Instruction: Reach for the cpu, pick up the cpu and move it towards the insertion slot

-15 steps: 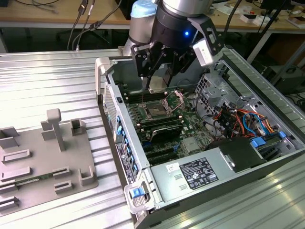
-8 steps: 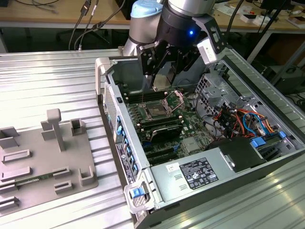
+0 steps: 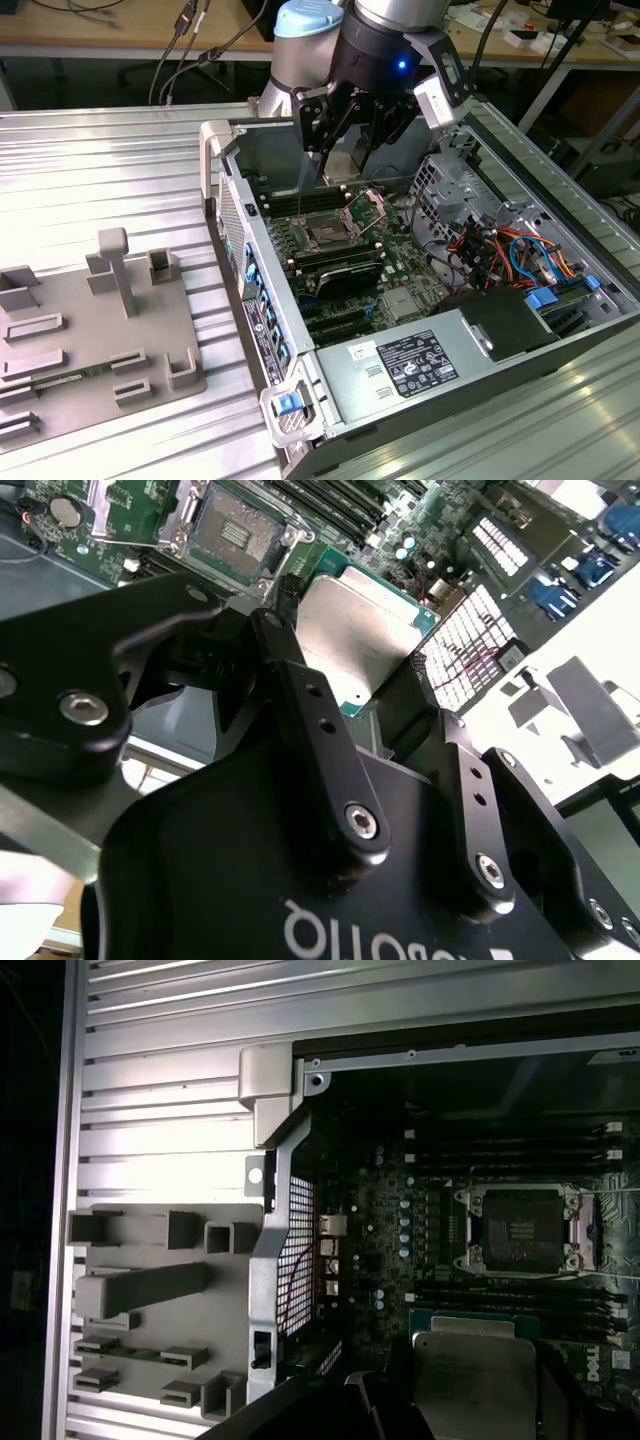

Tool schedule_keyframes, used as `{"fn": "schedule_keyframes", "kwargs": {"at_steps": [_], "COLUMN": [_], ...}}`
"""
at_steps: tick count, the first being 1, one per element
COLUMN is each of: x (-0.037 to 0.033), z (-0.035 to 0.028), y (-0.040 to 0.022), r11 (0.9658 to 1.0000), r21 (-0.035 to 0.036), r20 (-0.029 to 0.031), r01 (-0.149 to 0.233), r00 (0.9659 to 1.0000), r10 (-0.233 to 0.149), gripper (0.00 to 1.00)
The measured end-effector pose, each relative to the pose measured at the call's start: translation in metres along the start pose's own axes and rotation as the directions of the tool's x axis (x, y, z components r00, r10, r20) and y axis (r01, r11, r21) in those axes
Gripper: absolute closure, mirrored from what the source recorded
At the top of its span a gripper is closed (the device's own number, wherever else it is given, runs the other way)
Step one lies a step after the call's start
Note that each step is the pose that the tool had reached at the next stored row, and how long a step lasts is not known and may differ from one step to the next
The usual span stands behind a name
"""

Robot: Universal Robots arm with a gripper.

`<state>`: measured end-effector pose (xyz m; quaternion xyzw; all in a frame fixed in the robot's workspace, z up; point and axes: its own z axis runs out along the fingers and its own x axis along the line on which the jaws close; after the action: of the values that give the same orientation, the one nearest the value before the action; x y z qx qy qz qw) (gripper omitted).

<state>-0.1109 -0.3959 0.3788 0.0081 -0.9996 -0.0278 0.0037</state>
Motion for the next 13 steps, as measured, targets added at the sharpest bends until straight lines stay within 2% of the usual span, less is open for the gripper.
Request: {"fn": "schedule_keyframes", "kwargs": {"at_steps": [13], "x": [-0.0142], "z": [0.0039], "y": [0.0132], "r11": [1.0000], "r21": [-0.0003], "r20": [0.0000], "r01": [0.000], "r00": [1.0000], "r10": [0.000], "gripper": [0.45]}}
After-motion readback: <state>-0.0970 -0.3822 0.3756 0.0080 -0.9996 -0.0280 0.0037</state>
